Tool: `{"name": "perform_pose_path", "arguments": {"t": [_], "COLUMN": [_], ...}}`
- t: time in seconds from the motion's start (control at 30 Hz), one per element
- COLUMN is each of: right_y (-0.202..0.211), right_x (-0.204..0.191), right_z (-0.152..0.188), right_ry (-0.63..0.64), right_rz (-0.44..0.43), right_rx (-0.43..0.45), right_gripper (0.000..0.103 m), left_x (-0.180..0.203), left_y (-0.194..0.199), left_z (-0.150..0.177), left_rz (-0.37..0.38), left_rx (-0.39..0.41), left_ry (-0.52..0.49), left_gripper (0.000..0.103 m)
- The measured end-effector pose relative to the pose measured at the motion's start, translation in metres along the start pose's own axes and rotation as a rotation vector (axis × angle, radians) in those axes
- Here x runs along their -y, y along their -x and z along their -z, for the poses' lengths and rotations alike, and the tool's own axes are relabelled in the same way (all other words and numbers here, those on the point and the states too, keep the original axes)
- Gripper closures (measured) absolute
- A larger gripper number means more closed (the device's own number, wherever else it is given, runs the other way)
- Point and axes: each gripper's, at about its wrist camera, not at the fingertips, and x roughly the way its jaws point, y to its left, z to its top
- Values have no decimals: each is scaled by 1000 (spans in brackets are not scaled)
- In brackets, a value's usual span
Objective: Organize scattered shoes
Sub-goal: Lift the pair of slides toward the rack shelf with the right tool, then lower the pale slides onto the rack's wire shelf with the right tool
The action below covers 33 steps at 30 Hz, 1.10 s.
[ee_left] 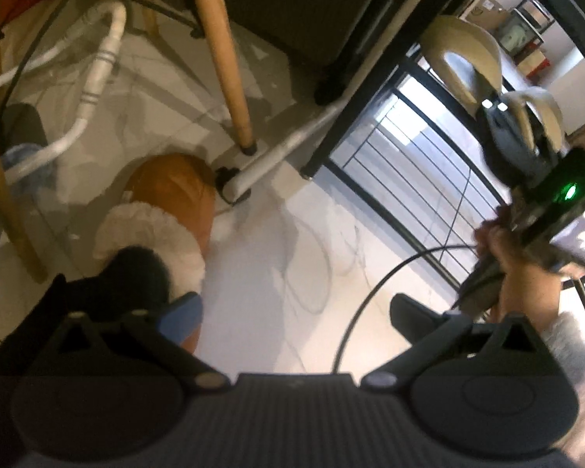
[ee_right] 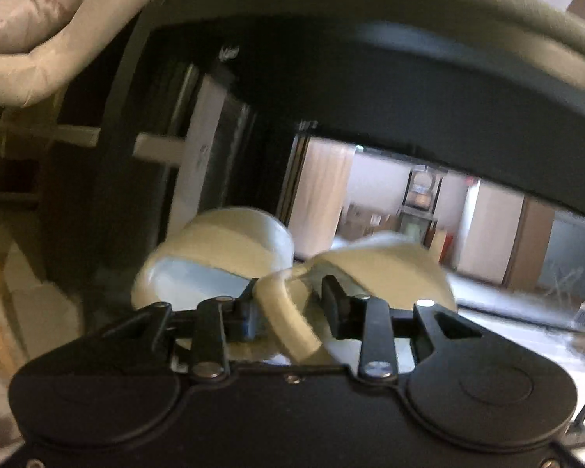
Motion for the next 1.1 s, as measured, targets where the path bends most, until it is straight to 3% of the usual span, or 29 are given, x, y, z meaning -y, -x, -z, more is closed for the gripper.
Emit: {"name": "perform_pose_path", "arguments": {"t": [0.03,0.1,0.17,0.3,0.47,0.57,0.63,0.7,0.87,1.1], "right_y": [5,9,11,30,56,68,78,72,19,-18], "right_x": [0,6,15,34,38,48,52,55,67,60], "right_z": [3,0,-3,-7,-10,-17,-24,-30,-29,-25], "right_ry": [-15,-71,-131,-251,-184,-229,-218,-201,-267,-261], "right_rz": [8,23,18,-63,-136,-141,-79,-11,125,191], "right_rx": [12,-1,-27,-88,-75,-62,9,23,-132,-247], "right_gripper": [46,12,5,5,3,3,0,0,0,0], "left_x": [1,1,2,2,7,9,12,23,40,38], "left_y": [0,0,1,3,3,2,1,-2,-4,-5], "left_z": [1,1,0,0,3,3,5,11,19,18], "left_rz": [5,4,1,9,6,-3,-13,-48,-83,-50], "left_rx": [-5,-5,2,18,19,24,30,27,46,31], "left_ry": [-6,-10,-11,-9,-39,-54,-75,-151,-276,-267], "left_gripper": [1,1,1,1,1,1,1,1,1,1]}}
